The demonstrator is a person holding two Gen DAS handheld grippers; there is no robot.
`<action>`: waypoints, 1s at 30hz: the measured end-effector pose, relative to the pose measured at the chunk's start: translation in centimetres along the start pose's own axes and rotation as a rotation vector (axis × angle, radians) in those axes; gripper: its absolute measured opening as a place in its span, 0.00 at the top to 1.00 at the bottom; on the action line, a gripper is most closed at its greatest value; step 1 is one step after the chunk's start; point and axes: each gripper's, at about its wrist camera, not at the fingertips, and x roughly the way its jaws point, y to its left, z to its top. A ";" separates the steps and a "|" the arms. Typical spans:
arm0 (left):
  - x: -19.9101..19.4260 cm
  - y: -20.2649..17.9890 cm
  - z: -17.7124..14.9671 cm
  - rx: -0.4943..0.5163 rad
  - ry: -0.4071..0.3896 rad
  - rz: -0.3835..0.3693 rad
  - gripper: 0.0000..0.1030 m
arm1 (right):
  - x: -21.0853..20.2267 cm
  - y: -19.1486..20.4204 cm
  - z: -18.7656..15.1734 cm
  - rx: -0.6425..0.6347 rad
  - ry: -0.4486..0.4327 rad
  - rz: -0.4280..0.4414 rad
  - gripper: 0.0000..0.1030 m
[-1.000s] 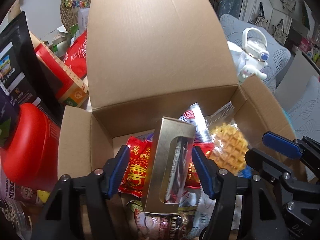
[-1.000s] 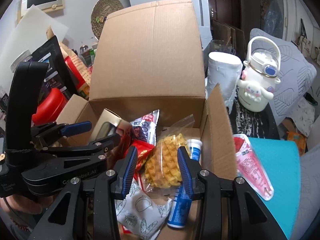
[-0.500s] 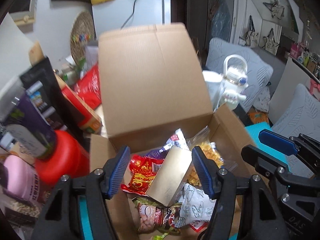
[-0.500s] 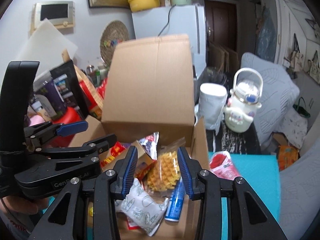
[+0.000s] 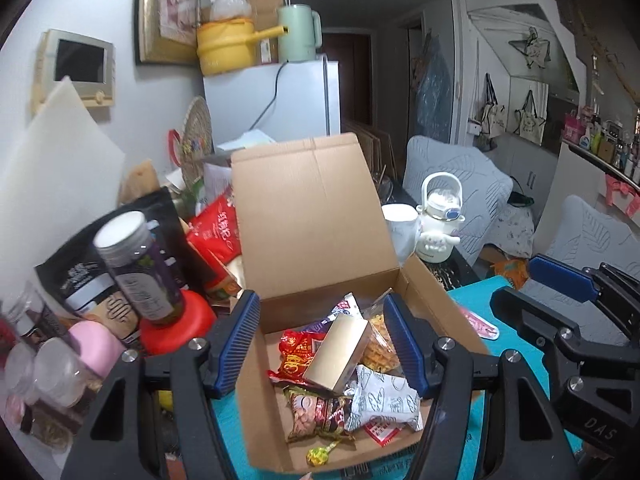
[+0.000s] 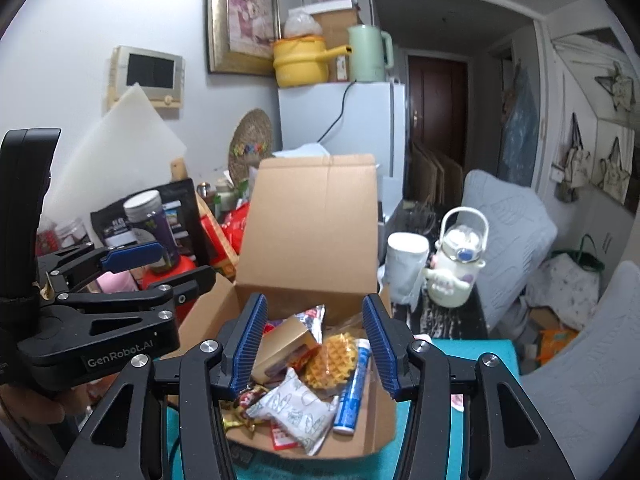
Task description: Organize snacks
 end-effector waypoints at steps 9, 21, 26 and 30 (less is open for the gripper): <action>-5.6 0.2 -1.4 0.000 -0.080 0.006 0.26 | -5.6 1.7 -0.9 -0.024 -0.073 -0.019 0.37; -10.9 0.2 -4.9 0.017 -0.124 -0.016 0.22 | -10.0 3.9 -3.7 -0.032 -0.105 -0.064 0.31; -11.8 0.3 -7.3 0.010 -0.107 -0.022 0.22 | -10.4 4.4 -5.7 -0.005 -0.071 -0.062 0.31; -11.6 0.1 -9.0 0.011 -0.079 -0.024 0.22 | -10.5 4.7 -7.2 0.005 -0.042 -0.086 0.31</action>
